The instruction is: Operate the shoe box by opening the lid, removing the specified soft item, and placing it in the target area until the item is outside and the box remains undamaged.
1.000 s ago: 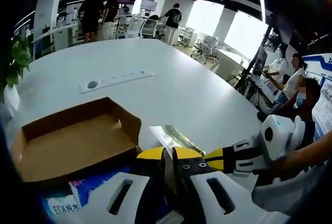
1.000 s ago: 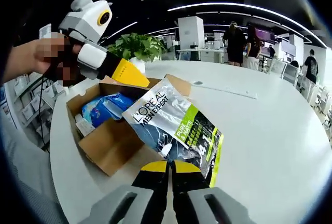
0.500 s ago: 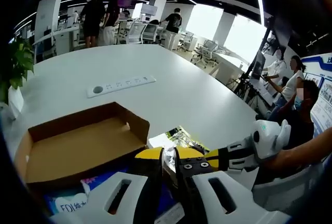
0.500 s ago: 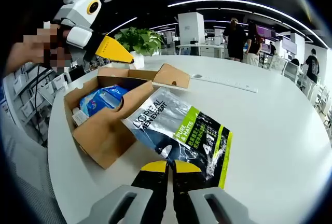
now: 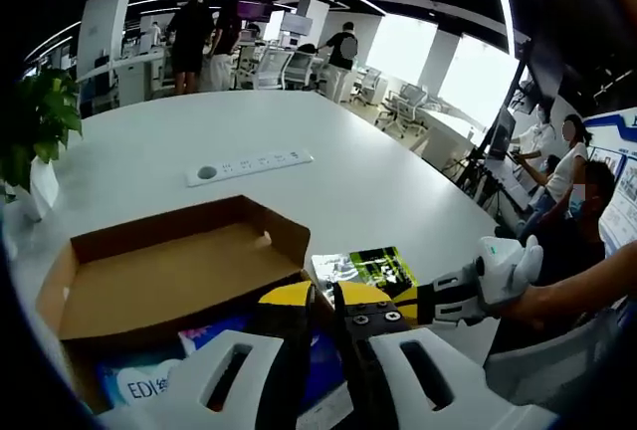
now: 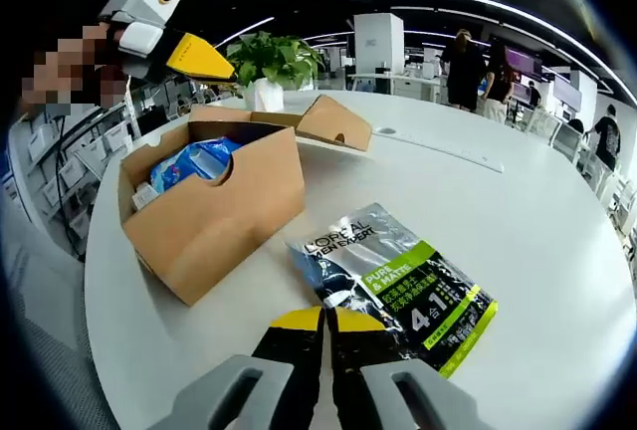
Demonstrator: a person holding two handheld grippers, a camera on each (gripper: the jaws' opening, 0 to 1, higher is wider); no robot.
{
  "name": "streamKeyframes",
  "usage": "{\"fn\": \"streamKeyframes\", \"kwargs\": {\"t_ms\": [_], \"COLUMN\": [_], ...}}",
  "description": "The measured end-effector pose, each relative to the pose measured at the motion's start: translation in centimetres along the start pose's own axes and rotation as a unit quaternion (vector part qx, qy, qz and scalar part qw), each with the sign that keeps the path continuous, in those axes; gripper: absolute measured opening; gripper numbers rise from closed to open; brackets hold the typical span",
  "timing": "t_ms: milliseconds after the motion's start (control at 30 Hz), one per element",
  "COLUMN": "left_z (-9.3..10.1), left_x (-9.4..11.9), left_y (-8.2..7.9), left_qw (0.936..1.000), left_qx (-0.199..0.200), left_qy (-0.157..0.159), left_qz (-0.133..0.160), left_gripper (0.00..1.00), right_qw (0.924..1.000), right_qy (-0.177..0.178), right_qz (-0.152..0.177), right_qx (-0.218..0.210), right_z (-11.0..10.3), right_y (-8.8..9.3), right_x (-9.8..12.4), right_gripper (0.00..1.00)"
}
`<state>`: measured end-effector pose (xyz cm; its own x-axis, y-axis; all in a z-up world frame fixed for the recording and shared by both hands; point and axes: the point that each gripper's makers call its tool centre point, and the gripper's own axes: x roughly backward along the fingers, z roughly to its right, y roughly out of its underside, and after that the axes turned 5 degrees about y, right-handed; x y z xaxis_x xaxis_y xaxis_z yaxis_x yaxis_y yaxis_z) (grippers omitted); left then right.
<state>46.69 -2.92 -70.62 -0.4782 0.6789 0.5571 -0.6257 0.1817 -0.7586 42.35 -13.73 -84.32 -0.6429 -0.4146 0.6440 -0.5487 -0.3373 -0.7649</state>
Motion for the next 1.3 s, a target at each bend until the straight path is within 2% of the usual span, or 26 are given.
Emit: {"fn": "streamKeyframes", "kwargs": {"t_ms": [133,300,500,833,1067,1300], "left_z": [-0.2,-0.3,-0.5,-1.2,-2.3,-3.7], "left_x": [0.3,0.7,1.4,2.9,4.8,6.9], "left_y": [0.1,0.5,0.8,1.4,2.1,2.9], "left_qw": [1.0000,1.0000,1.0000,0.9998,0.9995,0.9989], "left_qx": [0.000,0.000,-0.003,-0.006,-0.008,-0.002], "left_qy": [-0.003,-0.005,-0.005,-0.012,-0.025,-0.040], "left_qz": [0.001,0.004,0.007,0.015,0.019,0.024], "left_gripper": [0.07,0.07,0.10,0.15,0.18,0.20], "right_qw": [0.9999,0.9997,0.9994,0.9986,0.9979,0.9982], "right_qy": [0.000,0.005,0.020,0.050,0.064,0.058], "right_qz": [0.001,0.007,0.013,0.001,0.005,-0.014], "right_qx": [0.012,0.021,0.024,0.017,0.004,-0.010], "right_z": [-0.2,-0.1,0.7,2.9,4.6,5.3], "right_y": [0.2,0.0,-0.2,0.5,0.8,2.0], "right_x": [0.3,0.8,1.4,2.3,2.8,2.5], "right_gripper": [0.00,0.06,0.20,0.43,0.53,0.60]}}
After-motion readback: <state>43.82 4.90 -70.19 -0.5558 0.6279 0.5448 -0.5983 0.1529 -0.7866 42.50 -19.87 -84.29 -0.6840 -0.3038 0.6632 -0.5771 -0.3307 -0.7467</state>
